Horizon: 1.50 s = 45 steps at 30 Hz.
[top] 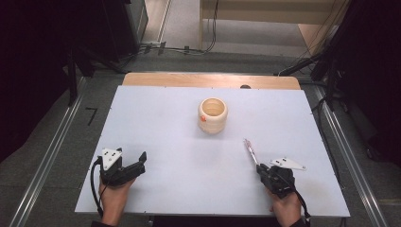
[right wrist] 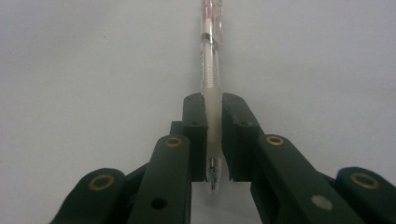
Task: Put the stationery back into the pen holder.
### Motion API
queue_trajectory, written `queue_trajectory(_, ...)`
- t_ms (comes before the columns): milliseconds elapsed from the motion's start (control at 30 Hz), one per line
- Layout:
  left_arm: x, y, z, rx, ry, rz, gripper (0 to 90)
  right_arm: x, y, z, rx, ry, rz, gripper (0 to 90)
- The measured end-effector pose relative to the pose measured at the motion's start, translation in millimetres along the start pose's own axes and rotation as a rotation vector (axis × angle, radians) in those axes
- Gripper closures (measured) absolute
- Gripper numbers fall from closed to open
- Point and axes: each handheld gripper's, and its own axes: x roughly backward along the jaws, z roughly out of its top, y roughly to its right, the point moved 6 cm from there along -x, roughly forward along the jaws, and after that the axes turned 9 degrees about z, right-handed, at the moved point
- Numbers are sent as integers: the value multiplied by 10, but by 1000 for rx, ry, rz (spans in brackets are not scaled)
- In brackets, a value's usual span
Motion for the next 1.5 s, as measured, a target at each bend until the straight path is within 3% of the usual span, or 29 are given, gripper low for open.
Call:
queue_trajectory(333, -3, 0, -3, -3, -2, 2, 124, 62, 8, 74, 28, 20, 0, 789)
queue_trajectory(1500, -12, 1, -5, 1, -3, 1, 124, 317, 170, 489, 50, 83, 56, 790)
